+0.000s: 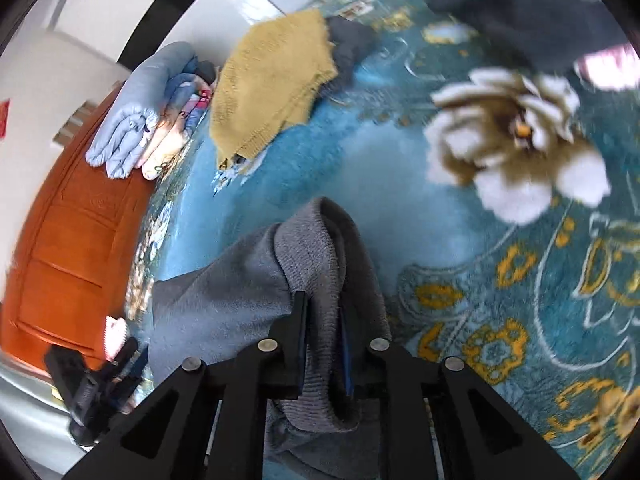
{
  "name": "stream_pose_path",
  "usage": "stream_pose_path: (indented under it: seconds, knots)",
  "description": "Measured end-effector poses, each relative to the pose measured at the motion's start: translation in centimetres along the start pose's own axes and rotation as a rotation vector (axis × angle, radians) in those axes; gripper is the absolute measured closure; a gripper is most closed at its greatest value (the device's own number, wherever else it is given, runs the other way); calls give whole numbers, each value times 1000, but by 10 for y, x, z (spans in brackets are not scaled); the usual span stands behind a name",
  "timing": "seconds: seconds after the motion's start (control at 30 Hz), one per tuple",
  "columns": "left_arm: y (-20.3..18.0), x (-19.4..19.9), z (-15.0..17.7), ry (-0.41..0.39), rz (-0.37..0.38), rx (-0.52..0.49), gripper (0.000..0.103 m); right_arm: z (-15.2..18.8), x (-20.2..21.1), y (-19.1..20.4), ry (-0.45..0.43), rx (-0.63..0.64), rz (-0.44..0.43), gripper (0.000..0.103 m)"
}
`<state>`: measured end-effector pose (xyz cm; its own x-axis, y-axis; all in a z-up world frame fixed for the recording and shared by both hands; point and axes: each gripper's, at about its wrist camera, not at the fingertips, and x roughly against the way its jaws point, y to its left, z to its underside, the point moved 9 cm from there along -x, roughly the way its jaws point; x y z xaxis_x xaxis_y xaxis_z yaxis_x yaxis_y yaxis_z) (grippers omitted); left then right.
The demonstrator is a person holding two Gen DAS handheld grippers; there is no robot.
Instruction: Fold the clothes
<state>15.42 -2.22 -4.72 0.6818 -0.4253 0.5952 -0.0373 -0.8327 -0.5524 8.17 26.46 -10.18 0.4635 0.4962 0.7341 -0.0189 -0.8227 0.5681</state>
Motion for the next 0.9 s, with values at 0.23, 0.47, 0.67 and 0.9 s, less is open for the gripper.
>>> stream_pose_path:
  seconds: [0.23, 0.47, 0.67, 0.9]
  knots:
    - [-49, -6, 15, 27, 99, -162, 35, -19, 47, 15, -218, 80, -20, 72]
    - [-35, -40, 38, 167, 1, -150, 35, 22, -22, 21, 82, 135, 16, 65]
    - [-29, -20, 26, 110, 117, -30, 35, -3, 25, 29, -105, 107, -83, 59]
    - [25, -21, 22, 129, 106, 232, 25, 11, -13, -35, 92, -244, -145, 25]
